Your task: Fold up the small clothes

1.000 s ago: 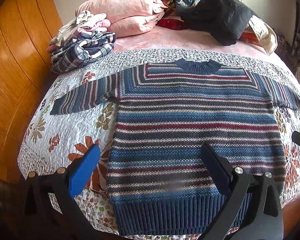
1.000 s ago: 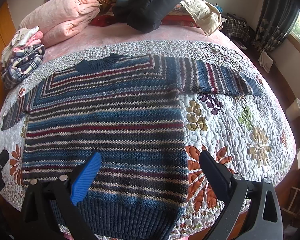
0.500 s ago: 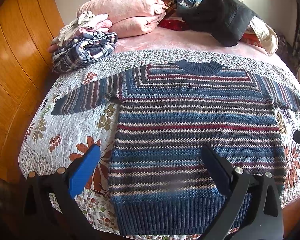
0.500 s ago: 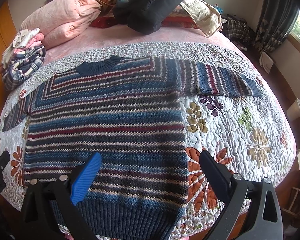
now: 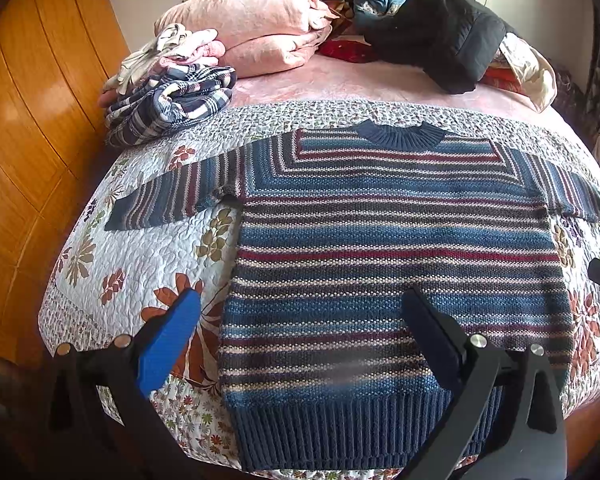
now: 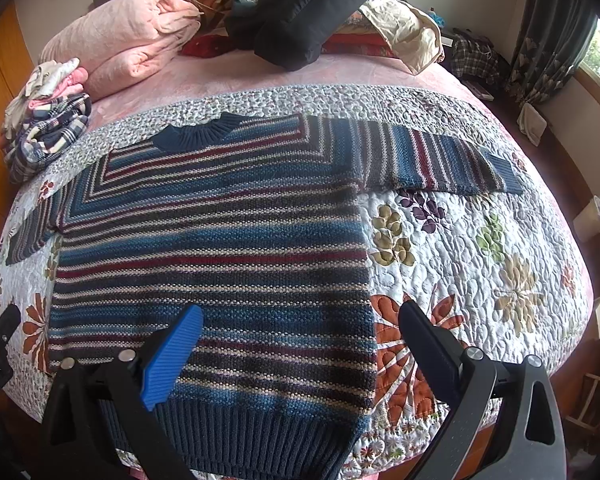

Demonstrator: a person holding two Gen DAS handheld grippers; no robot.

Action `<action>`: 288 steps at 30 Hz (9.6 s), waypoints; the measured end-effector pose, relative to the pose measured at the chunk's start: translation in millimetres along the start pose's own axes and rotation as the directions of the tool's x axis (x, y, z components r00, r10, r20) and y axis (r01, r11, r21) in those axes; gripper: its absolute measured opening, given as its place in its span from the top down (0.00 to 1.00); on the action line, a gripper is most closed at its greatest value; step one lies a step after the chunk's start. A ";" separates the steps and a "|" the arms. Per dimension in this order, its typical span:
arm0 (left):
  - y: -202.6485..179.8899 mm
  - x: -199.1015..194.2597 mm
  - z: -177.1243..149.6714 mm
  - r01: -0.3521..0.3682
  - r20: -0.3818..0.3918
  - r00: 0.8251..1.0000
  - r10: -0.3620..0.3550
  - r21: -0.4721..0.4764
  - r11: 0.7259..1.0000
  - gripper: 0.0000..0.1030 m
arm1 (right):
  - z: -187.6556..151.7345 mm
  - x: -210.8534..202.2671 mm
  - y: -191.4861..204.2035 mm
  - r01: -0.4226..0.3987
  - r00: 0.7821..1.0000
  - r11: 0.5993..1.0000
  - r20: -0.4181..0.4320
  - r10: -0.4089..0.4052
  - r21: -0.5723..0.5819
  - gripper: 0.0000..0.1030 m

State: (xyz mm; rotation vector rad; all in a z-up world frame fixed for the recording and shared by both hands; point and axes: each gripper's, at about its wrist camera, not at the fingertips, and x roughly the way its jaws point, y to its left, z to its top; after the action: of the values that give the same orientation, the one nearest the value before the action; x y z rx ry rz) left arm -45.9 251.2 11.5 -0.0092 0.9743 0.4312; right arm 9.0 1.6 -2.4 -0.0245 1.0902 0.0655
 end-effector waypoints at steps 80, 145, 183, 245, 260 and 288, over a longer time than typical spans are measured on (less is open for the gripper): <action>-102.5 183.5 120.7 0.169 -0.155 0.973 -0.174 -0.046 0.985 0.03 | 143.7 176.8 -50.7 -0.387 0.922 0.921 -0.020 0.388 0.039 0.88; -114.1 226.9 146.5 0.309 -0.194 0.930 -0.312 -0.046 0.950 0.82 | 107.4 218.4 -100.1 -0.405 0.893 0.885 -0.110 0.437 0.228 0.71; -86.5 220.0 155.2 0.265 -0.174 0.952 -0.253 0.054 0.963 0.84 | 111.8 219.3 -90.1 -0.349 0.917 0.923 -0.143 0.373 0.163 0.69; 351.2 274.9 37.7 -0.048 -0.148 0.984 -0.096 -0.746 0.664 0.43 | 47.8 169.0 66.5 -0.382 0.903 0.912 -0.271 0.334 -0.148 0.55; 371.8 299.2 45.6 -0.075 -0.139 0.989 -0.054 -0.775 0.628 0.70 | 43.9 172.7 53.5 -0.352 0.911 0.927 -0.274 0.307 -0.131 0.55; 155.1 176.8 157.9 0.437 0.249 0.899 -0.360 -0.460 0.773 0.91 | 54.1 143.3 38.6 -0.355 0.922 0.927 -0.209 0.325 -0.124 0.56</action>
State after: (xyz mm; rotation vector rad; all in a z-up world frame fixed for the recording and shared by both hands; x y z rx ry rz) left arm 110.2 486.5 -12.1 -0.6512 0.6610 0.2745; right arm 120.4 48.9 -104.0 0.0167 1.2647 0.4740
